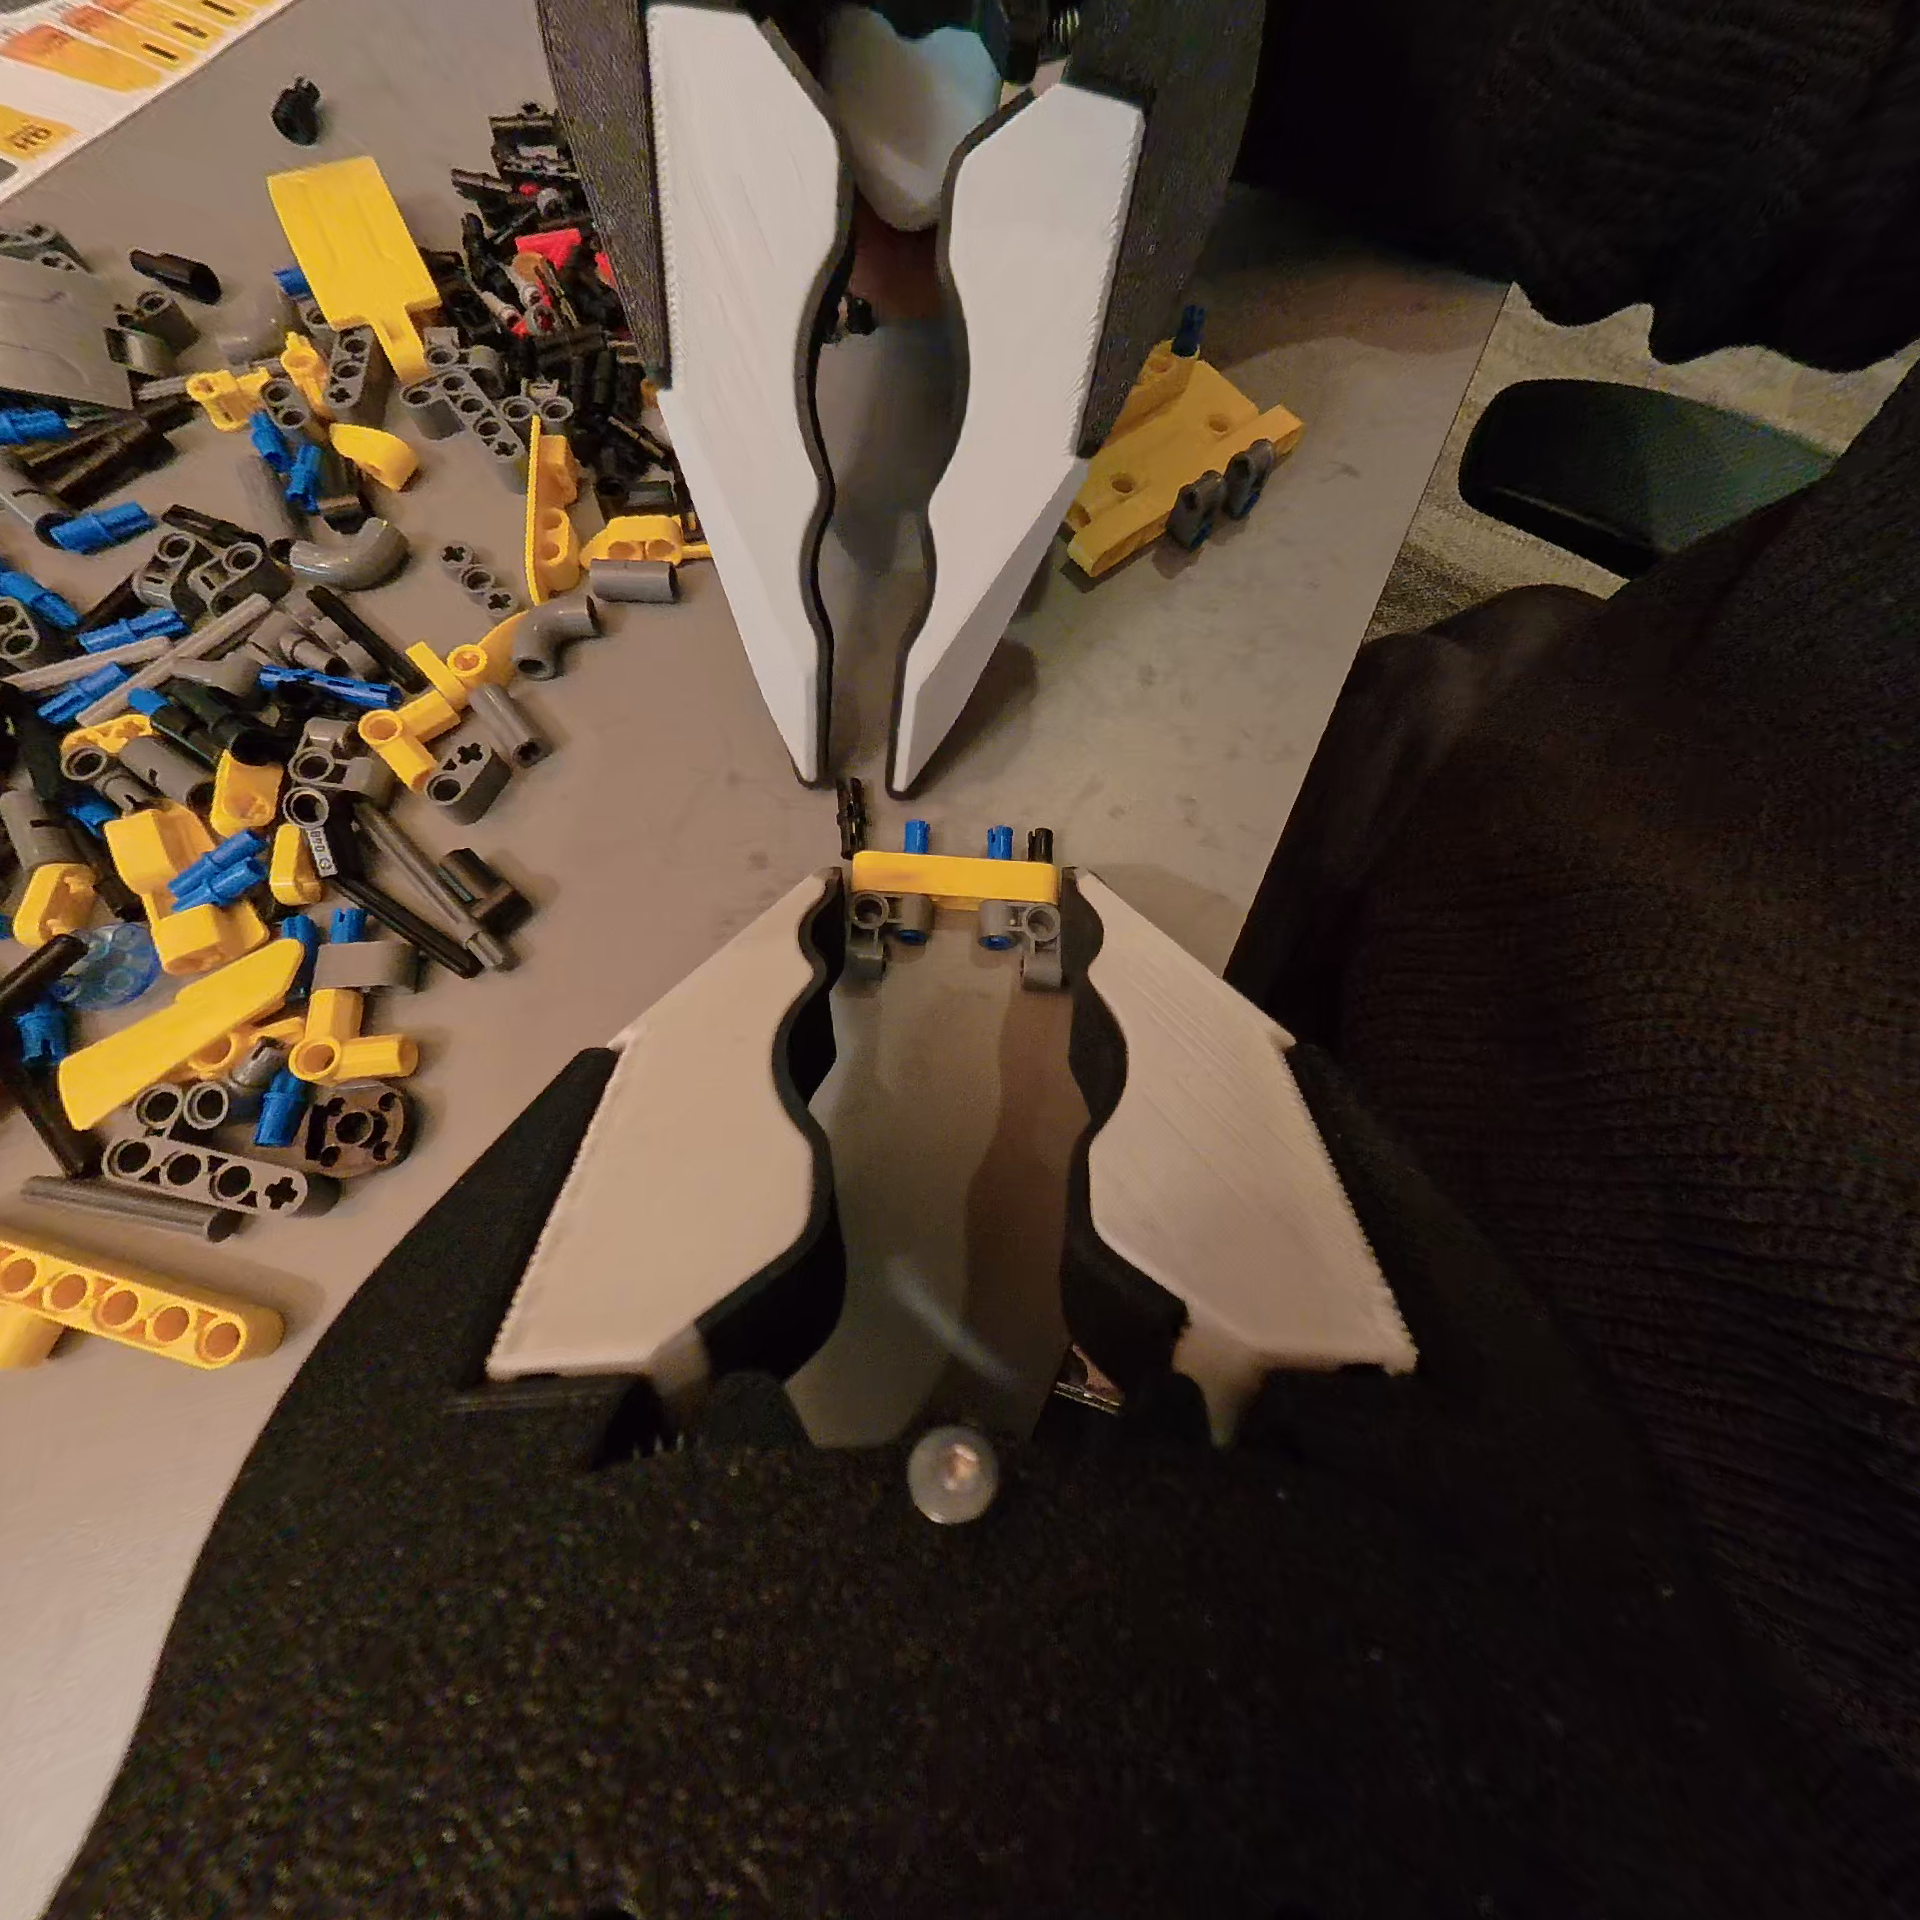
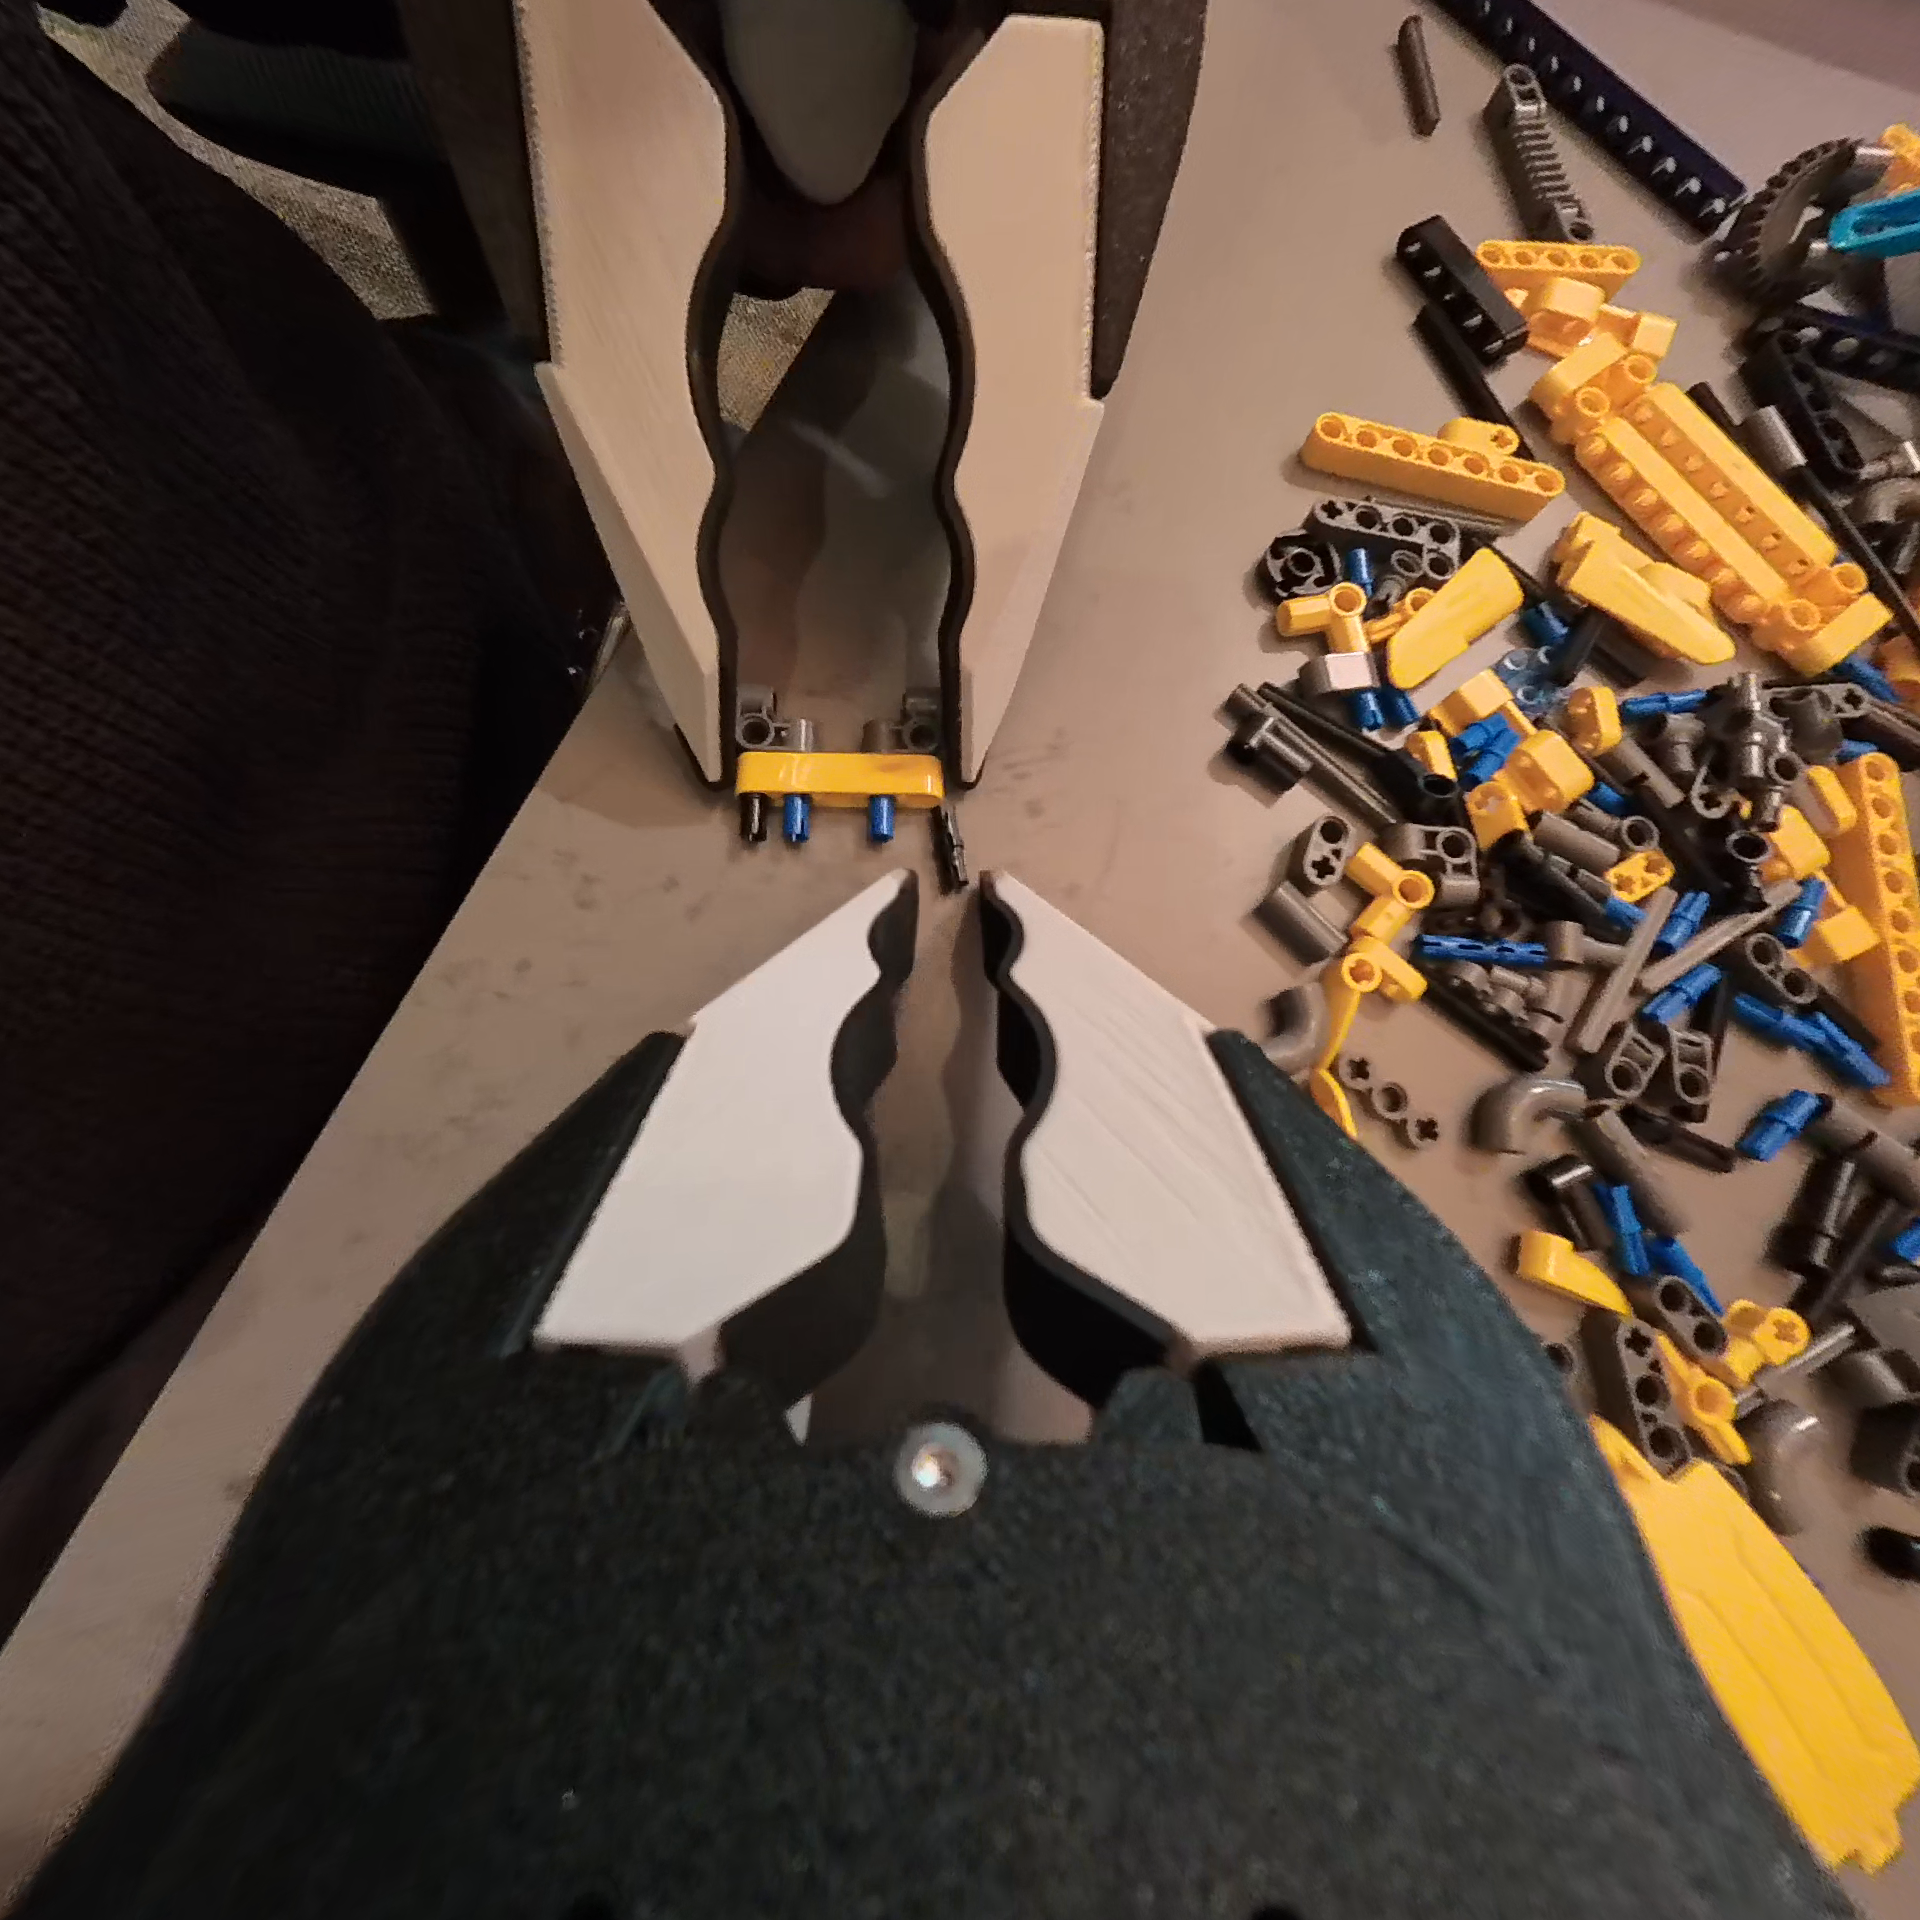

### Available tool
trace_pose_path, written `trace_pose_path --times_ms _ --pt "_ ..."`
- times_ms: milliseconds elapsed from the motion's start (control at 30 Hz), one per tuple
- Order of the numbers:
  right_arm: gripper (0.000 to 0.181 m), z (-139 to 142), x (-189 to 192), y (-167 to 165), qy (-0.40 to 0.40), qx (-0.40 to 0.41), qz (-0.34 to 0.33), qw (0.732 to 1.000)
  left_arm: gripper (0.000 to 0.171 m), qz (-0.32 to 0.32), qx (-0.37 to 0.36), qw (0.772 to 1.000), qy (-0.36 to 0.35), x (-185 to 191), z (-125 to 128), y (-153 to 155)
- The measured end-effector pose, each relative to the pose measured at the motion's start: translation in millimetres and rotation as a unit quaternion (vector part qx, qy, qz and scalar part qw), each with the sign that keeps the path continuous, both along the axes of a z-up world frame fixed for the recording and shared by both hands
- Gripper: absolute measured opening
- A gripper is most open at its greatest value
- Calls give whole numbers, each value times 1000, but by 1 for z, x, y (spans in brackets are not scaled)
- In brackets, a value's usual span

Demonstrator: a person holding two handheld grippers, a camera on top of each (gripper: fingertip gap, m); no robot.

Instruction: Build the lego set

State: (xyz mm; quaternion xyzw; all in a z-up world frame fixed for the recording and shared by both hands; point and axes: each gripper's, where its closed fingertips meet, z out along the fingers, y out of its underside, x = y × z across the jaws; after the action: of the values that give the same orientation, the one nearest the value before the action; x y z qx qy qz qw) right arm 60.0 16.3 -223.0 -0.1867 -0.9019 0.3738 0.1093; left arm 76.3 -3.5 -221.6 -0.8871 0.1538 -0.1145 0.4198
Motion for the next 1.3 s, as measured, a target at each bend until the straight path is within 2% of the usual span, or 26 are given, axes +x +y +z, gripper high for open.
trace_pose_path --times_ms 667,900,1300 --pt "4 0 0 -5 11 -6 20 1000 40 -5 0 1000 0 1 0 -1" --pt "4 0 15 -9 -15 -8 55 998 39 -28 -1 1000 -3 7 0 -4" --pt "3 1 15 -12 -25 -29 51 998 39 -39 -4 999 -9 10 0 -6"
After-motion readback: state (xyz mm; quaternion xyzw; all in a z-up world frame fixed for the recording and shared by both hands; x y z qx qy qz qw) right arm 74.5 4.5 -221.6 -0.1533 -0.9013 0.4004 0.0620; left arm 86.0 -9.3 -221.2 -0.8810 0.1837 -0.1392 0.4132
